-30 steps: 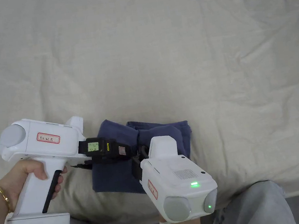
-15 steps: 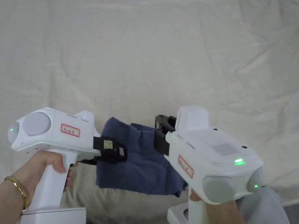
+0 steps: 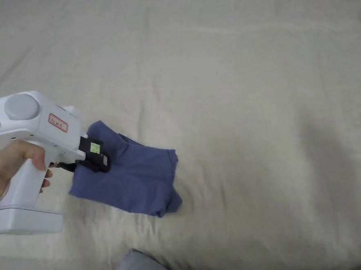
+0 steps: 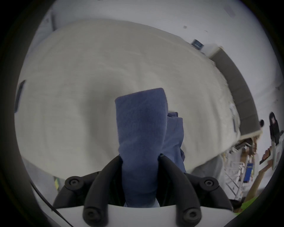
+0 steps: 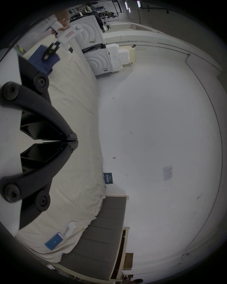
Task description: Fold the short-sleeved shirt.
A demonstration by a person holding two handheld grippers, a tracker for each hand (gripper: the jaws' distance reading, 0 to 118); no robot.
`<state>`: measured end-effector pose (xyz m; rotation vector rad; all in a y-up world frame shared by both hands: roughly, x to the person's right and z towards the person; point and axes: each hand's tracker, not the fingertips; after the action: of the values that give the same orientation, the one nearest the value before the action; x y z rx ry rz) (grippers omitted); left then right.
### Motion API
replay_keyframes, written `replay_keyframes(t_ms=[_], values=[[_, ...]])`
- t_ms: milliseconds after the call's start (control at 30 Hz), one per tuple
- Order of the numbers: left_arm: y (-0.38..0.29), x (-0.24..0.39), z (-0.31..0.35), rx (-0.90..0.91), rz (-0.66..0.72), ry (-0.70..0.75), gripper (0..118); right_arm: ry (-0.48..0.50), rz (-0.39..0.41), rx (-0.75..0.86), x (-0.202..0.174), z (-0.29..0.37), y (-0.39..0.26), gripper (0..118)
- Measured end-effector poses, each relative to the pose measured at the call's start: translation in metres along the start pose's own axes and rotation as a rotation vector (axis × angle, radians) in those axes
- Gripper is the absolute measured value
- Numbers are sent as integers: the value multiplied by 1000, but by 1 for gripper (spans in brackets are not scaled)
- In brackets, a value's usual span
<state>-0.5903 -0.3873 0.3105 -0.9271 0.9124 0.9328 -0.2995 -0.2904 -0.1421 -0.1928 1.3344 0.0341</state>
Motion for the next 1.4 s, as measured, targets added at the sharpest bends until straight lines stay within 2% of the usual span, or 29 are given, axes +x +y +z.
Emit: replay_keyframes(t_ms=[200,300,433,467,500,533,567,600,633,700,733,800,833,933,1167,1333,1400], values=[[33,-109,15,25,129,273,19,-122,-12,7,18,-9,6,0],[34,-134,19,25,173,423,19,-155,-41,-7,24,-16,6,0],[41,-165,15,47,171,599,21,-191,-38,-24,27,-22,3,0],[43,-172,13,56,171,615,29,-203,-43,-26,27,-24,2,0],[54,-198,5,64,159,624,41,-210,-51,-27,28,-26,0,0],[54,-202,4,68,141,639,56,-220,-62,-33,26,-29,0,0],[53,-206,4,61,91,659,77,-225,-72,-37,27,-32,-1,0],[55,-208,3,51,60,709,90,-230,-81,-41,28,-34,-2,0],[52,-193,11,75,51,781,98,-230,-85,-47,26,-35,-3,0],[52,-194,23,159,58,872,102,-233,-87,-52,25,-37,-4,0],[53,-193,30,201,64,900,109,-234,-89,-53,25,-37,-4,0],[48,-176,54,365,100,984,111,-225,-98,-53,23,-36,-4,0],[47,-168,65,438,109,993,111,-220,-102,-53,24,-35,-4,0],[42,-132,100,632,160,894,111,-203,-99,-46,26,-30,-2,0],[23,-20,139,1032,95,649,110,-157,-82,-9,39,-14,10,0],[-1,68,128,1148,-11,462,107,-137,-37,5,41,-5,13,0],[-13,101,117,1162,-77,409,98,-124,-28,8,42,-1,13,0]])
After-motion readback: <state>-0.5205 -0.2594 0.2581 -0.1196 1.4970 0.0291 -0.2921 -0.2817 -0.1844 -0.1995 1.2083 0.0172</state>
